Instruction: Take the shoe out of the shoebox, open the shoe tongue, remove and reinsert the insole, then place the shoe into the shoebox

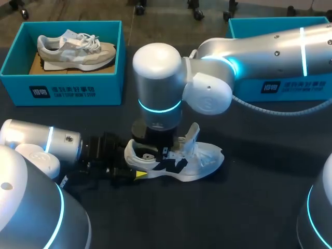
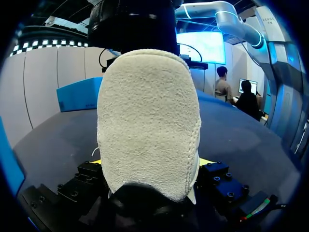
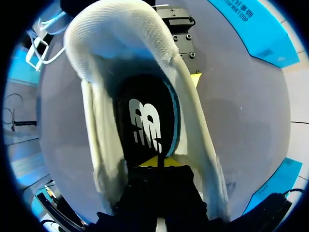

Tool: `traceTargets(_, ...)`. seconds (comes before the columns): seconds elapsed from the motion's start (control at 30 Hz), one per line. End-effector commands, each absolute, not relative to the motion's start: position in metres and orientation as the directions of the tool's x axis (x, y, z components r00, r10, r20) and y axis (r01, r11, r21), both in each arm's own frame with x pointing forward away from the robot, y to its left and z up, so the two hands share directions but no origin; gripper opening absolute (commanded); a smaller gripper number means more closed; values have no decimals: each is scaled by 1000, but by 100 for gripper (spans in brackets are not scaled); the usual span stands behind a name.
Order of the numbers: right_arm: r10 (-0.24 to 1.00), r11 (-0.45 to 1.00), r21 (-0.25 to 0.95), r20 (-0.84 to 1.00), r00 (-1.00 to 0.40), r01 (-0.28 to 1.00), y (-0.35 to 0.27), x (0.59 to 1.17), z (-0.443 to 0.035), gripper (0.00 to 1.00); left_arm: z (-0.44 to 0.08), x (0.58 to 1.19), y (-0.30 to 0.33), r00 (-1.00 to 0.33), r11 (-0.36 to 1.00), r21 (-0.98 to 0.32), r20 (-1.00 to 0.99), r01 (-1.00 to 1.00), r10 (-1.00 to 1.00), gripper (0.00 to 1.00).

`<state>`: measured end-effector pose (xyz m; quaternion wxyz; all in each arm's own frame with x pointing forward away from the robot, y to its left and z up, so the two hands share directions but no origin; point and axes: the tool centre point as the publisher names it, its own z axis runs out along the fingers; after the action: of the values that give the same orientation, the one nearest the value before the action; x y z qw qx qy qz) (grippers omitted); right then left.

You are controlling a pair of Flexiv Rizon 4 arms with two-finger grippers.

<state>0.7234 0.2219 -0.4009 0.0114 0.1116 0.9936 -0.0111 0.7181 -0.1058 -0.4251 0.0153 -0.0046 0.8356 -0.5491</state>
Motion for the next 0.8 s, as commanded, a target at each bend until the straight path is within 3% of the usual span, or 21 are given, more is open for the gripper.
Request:
traceTargets(0.03,215,977,-7,-29,-976,215,205,717,-381,0,-426,718,-105,-999,398,-917,-22,9,-28,0)
traceTargets(0.4,170,985,-30,-21,-985,170,198,726,-352,0,-426,718,-105,-999,398,-917,-22,9,-28,0)
traceTargets(0.8,89,994,59,3,-996,89,212,737,-331,0,-426,718,-105,-999,398,-917,-22,9,-28,0)
